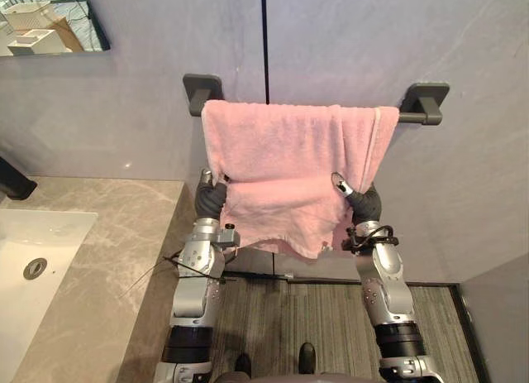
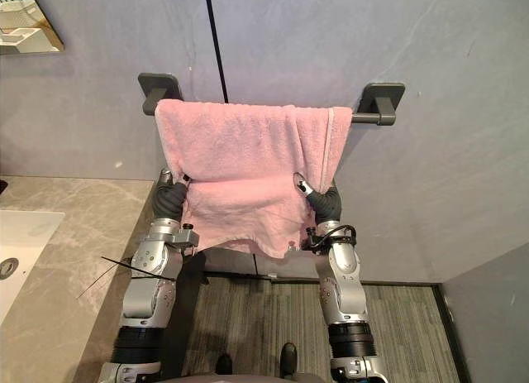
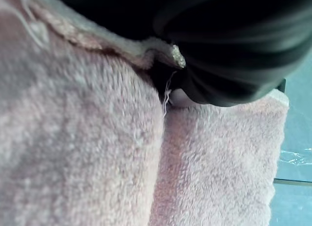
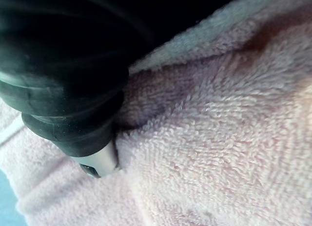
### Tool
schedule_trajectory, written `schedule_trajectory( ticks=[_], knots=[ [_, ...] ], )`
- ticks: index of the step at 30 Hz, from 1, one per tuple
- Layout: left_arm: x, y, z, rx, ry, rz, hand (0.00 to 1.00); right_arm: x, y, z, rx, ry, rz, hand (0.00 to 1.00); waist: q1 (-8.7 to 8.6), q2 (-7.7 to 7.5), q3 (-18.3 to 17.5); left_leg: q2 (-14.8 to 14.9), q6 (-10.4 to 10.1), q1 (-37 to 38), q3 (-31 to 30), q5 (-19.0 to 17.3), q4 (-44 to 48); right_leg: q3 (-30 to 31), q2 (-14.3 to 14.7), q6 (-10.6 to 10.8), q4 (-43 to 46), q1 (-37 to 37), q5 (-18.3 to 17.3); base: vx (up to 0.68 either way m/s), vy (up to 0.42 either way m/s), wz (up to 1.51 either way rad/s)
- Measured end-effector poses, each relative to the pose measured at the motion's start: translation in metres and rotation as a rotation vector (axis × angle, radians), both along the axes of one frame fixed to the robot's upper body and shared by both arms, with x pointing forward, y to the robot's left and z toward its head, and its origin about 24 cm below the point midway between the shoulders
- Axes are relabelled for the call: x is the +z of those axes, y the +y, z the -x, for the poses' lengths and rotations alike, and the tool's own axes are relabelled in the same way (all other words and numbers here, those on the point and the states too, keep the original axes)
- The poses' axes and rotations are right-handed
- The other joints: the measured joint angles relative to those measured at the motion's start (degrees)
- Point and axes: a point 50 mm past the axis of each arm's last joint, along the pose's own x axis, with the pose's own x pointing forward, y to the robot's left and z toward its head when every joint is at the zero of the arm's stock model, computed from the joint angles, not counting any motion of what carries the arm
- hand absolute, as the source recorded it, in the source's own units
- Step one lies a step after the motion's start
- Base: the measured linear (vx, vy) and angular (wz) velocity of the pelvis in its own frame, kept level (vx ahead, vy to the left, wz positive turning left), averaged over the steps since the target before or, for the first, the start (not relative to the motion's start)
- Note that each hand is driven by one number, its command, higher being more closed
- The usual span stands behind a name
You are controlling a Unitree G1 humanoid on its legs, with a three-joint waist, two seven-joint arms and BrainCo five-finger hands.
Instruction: Organize washtable
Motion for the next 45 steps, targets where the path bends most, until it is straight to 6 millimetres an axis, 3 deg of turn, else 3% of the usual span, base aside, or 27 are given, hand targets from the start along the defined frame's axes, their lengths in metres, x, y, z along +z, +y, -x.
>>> schedule_trajectory(
  ticks=[3, 6, 10, 16, 23, 28, 32, 35, 37, 41, 43, 44, 45],
  knots=[
    [-0.007, 0.014, 0.004, 0.06, 0.024, 0.005, 0.0, -0.006, -0.011, 0.001, -0.054, 0.025, -0.008, 0.0, 0.01, 0.05, 0.0, 0.0, 0.0, 0.3, 0.3, 0.0, -0.1, 0.3, 0.0, 0.0, 0.0, 0.1, 0.0, 0.01, 0.026, -0.05],
    [-0.017, 0.026, 0.012, 0.109, 0.063, -0.007, 0.0, -0.03, -0.025, 0.011, -0.117, 0.123, -0.013, 0.0, 0.08, 0.06, 0.1, 0.0, 0.0, 0.3, 0.3, 0.0, -0.3, 0.2, 0.0, 0.0, 0.0, 0.1, 0.0, 0.0, 0.0, 0.0],
    [-0.028, 0.028, 0.019, 0.116, 0.11, -0.042, 0.0, -0.06, -0.032, 0.028, -0.133, 0.261, -0.013, 0.0, -0.08, 0.2, 0.2, 0.0, 0.0, 0.4, 0.5, 0.0, -0.5, 0.3, 0.1, 0.0, 0.0, -0.1, 0.0, 0.0, 0.007, -0.01],
    [-0.058, 0.021, 0.029, 0.05, 0.241, -0.087, 0.0, -0.083, -0.034, 0.045, -0.109, 0.37, 0.062, 0.0, 0.08, 0.16, 0.2, 0.4, 0.0, 0.7, 1.0, 0.0, -0.5, 1.0, 0.1, 0.0, 0.0, -0.1, 0.0, 0.01, 0.016, -0.04],
    [-0.114, 0.017, 0.06, -0.038, 0.502, -0.12, 0.0, -0.128, -0.019, 0.075, 0.013, 0.577, 0.105, 0.0, -0.03, -0.24, 0.2, 0.7, -0.2, 0.9, 1.5, -0.2, -0.5, 1.4, 0.4, 0.1, 0.0, 0.0, 0.1, 0.0, 0.016, -0.03],
    [-0.15, 0.012, 0.092, -0.129, 0.68, -0.118, 0.0, -0.154, 0.0, 0.101, 0.141, 0.7, 0.175, 0.0, -0.01, -0.23, 0.2, 1.2, -0.5, 1.0, 1.9, -0.5, -0.5, 1.8, 0.9, 0.1, 0.0, -0.1, 0.0, 0.01, 0.014, -0.05],
    [-0.179, 0.005, 0.129, -0.249, 0.85, -0.102, 0.0, -0.169, 0.011, 0.124, 0.273, 0.786, 0.264, 0.0, -0.01, -0.24, 0.2, 1.3, -0.5, 1.0, 2.6, -1.4, 0.2, 2.5, 1.1, 0.0, 0.0, -0.2, -0.2, 0.02, 0.03, -0.09],
    [-0.185, 0.007, 0.155, -0.406, 0.928, -0.164, 0.0, -0.163, 0.02, 0.138, 0.465, 0.754, 0.428, 0.0, -0.04, -0.08, 0.2, 1.5, -0.7, 0.8, 3.0, -2.7, 1.2, 2.8, 1.2, -0.4, 0.0, -0.2, -0.6, 0.02, 0.028, -0.08],
    [-0.177, 0.009, 0.161, -0.519, 0.912, -0.16, 0.0, -0.15, 0.024, 0.137, 0.56, 0.679, 0.48, 0.0, -0.02, -0.12, 0.2, 1.2, -0.6, 0.5, 3.1, -2.9, 1.6, 2.8, 1.3, -0.5, 0.0, -0.6, -0.7, 0.01, 0.015, -0.01],
    [-0.141, 0.008, 0.151, -0.664, 0.758, -0.135, 0.0, -0.116, 0.031, 0.119, 0.691, 0.488, 0.559, 0.0, 0.11, 0.0, 0.1, 1.2, -0.6, 0.1, 3.2, -3.2, 2.9, 2.9, 1.3, -0.7, 0.0, -0.5, -0.8, 0.03, 0.03, -0.03],
    [-0.113, 0.001, 0.14, -0.744, 0.627, -0.088, 0.0, -0.087, 0.04, 0.104, 0.761, 0.333, 0.504, 0.0, 0.1, 0.03, -0.1, 1.2, -0.6, 0.2, 3.2, -3.2, 3.0, 2.9, 1.4, -0.5, 0.0, -0.4, -0.7, 0.0, 0.0, 0.0],
    [-0.11, 0.0, 0.139, -0.751, 0.615, -0.08, 0.0, -0.084, 0.04, 0.103, 0.765, 0.317, 0.493, 0.0, 0.1, 0.04, -0.1, 1.2, -0.6, 0.2, 3.2, -3.2, 3.0, 2.9, 1.4, -0.5, 0.0, -0.4, -0.7, 0.0, 0.0, 0.0],
    [-0.094, -0.007, 0.136, -0.796, 0.541, -0.016, 0.0, -0.062, 0.047, 0.095, 0.79, 0.212, 0.425, 0.0, 0.03, 0.05, -0.2, 1.2, -0.6, 0.4, 3.2, -3.2, 3.0, 2.9, 1.4, -0.5, 0.0, -0.3, -0.7, 0.0, 0.0, 0.0]
  ],
)
